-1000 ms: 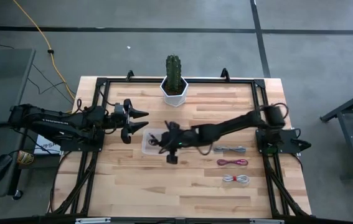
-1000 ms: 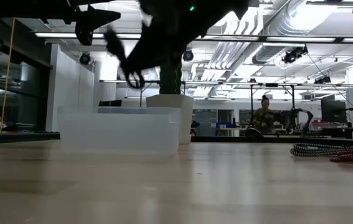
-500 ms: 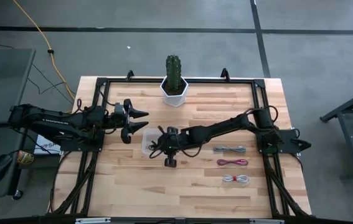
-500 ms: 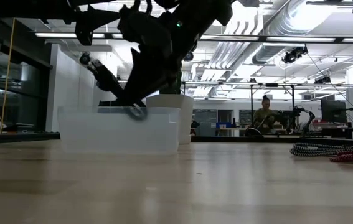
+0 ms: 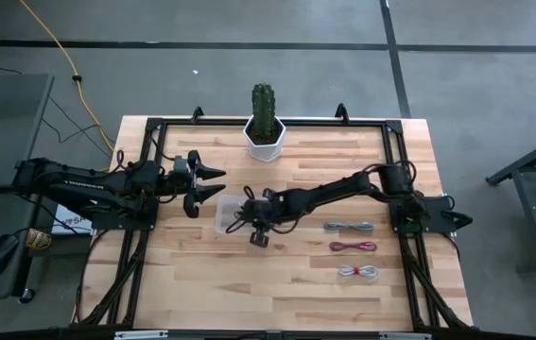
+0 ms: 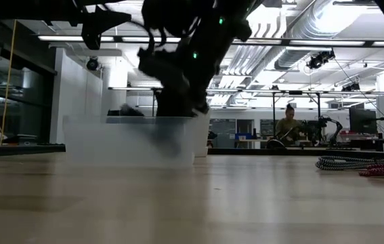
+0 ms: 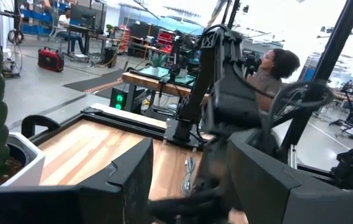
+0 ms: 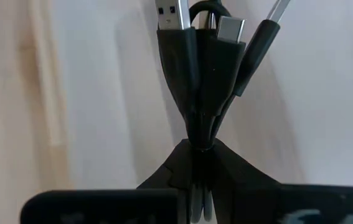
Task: Pick and place USB-C Cables
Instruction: Put the black charger cable into the transparent bin, then put the black and white charger cable into the transparent bin
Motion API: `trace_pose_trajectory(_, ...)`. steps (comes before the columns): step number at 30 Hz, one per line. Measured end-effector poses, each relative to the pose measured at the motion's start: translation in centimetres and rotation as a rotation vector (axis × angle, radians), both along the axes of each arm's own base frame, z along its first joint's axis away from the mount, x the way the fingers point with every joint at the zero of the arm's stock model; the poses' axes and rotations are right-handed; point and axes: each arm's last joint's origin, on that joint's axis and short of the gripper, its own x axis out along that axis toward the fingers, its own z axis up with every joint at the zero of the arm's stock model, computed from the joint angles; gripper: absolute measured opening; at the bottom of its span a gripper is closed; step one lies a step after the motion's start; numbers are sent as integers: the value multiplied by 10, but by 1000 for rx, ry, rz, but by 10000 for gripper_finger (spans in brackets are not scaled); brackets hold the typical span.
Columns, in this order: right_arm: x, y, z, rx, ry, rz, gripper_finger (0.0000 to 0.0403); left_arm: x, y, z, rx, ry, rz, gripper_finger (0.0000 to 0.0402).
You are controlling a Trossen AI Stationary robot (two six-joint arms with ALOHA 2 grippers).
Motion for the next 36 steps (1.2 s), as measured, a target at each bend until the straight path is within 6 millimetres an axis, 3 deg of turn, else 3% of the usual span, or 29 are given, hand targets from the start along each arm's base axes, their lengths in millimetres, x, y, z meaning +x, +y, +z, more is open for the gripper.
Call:
trace_pose_trajectory(7, 2, -9, -6, 27, 8, -14, 23, 0, 0, 0, -6, -1, 0, 188)
trace_pose_trajectory(29, 6, -10, -4, -74, -29, 31, 110, 0, 0, -1, -7, 9, 1, 188)
trace_pose_trajectory(36, -2, -11, 18, -148, -30, 63, 119, 0, 0, -2, -7, 18, 1, 188)
